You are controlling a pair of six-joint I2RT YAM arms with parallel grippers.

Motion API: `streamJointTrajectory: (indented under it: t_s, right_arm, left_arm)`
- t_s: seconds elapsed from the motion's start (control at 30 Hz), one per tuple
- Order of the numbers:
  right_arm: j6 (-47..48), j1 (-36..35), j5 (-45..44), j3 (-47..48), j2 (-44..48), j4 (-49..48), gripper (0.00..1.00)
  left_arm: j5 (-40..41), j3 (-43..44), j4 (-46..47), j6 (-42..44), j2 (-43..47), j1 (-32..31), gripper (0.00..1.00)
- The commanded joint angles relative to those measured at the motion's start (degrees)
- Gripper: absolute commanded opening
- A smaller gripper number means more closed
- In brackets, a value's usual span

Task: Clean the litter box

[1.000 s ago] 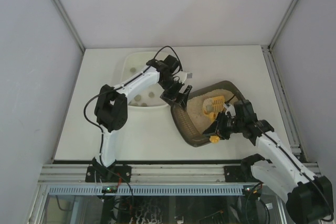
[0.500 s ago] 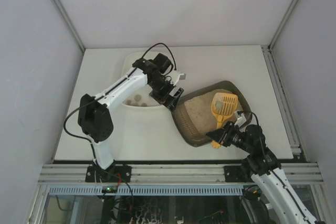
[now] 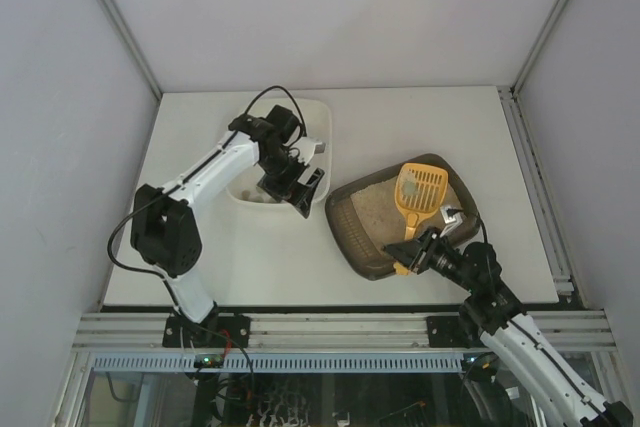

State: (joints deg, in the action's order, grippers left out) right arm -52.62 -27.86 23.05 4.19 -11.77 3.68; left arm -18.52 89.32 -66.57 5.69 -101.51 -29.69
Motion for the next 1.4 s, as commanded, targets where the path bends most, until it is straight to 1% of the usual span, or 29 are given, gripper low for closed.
streamJointTrajectory:
  t_s: [0.0, 0.07, 0.1, 0.17, 0.33, 0.5, 0.53, 0.6, 0.67, 0.77, 0.8, 0.93, 1.0, 1.07, 1.17, 1.23, 1.37]
  right_arm:
    - [-6.22, -0.47, 2.22, -6.2, 0.57, -23.51, 0.0]
    - [-11.78, -0.62, 2.03, -9.28, 0.08, -31.49, 0.0]
    - [-13.12, -0.81, 2.04, -9.74, -0.05, -33.03, 0.0]
    - [-12.75, -1.26, 2.37, -8.99, 0.17, -31.71, 0.0]
    - [-12.67, -1.28, 1.61, -8.45, 1.77, -27.49, 0.0]
    - [-11.71, -1.54, 3.21, -7.71, -0.77, -24.52, 0.0]
    - [-10.75, -1.67, 2.84, -6.91, -0.95, -21.93, 0.0]
    - [-7.51, -1.92, 1.3, -3.74, -1.33, -13.03, 0.0]
    - [-4.5, -1.94, 0.75, -1.06, -1.78, -6.63, 0.0]
    - [-2.55, -2.07, -1.86, 3.03, -1.73, 2.69, 0.0]
    - [-2.04, -2.11, -3.68, 5.0, -2.06, 9.12, 0.0]
    - [1.71, -2.28, -8.64, 14.41, -5.29, 24.92, 0.0]
    - [4.01, -2.45, -10.64, 18.84, -7.62, 31.16, 0.0]
    - [4.97, -2.76, -11.99, 22.31, -9.6, 35.42, 0.0]
    - [4.96, -3.23, -13.63, 25.47, -10.68, 38.76, 0.0]
    - [5.58, -3.37, -12.52, 26.72, -11.14, 39.63, 0.0]
    - [6.28, -3.43, -7.5, 27.65, -11.65, 39.62, 0.0]
  left_arm:
    - [-2.42, -0.78, 0.67, 1.04, 3.63, 1.53, 1.0]
    - [-2.4, -0.81, 0.64, 1.06, 3.52, 1.57, 1.0]
    - [-2.52, -0.89, 0.65, 1.12, 3.58, 1.57, 1.0]
    - [-2.86, -0.9, 0.57, 1.24, 3.54, 3.44, 1.0]
    - [-3.8, -0.73, 0.51, 1.12, 3.02, 4.09, 1.0]
    - [-4.48, -0.78, 0.38, 1.15, 2.81, 4.38, 1.0]
    - [-4.58, -0.73, 0.38, 1.13, 2.77, 4.42, 1.0]
    - [-4.74, -0.75, 0.39, 1.0, 2.65, 4.47, 1.0]
    - [-4.78, -0.79, 0.43, 0.95, 2.59, 4.47, 1.0]
    - [-4.77, -0.86, 0.34, 0.94, 2.39, 4.53, 1.0]
    - [-4.77, -0.94, 0.39, 0.95, 2.3, 4.55, 1.0]
    - [-4.77, -1.06, 0.3, 0.91, 2.08, 4.56, 1.0]
    - [-4.68, -1.0, 0.31, 0.84, 1.94, 4.56, 1.0]
    - [-4.8, -0.94, 0.27, 0.84, 1.7, 4.58, 1.0]
    - [-5.01, -0.83, 0.16, 0.71, 1.28, 4.56, 1.0]
    - [-5.1, -0.8, 0.02, 0.71, 1.23, 4.56, 1.0]
    - [-4.7, -1.06, 0.12, 0.78, 1.65, 4.56, 1.0]
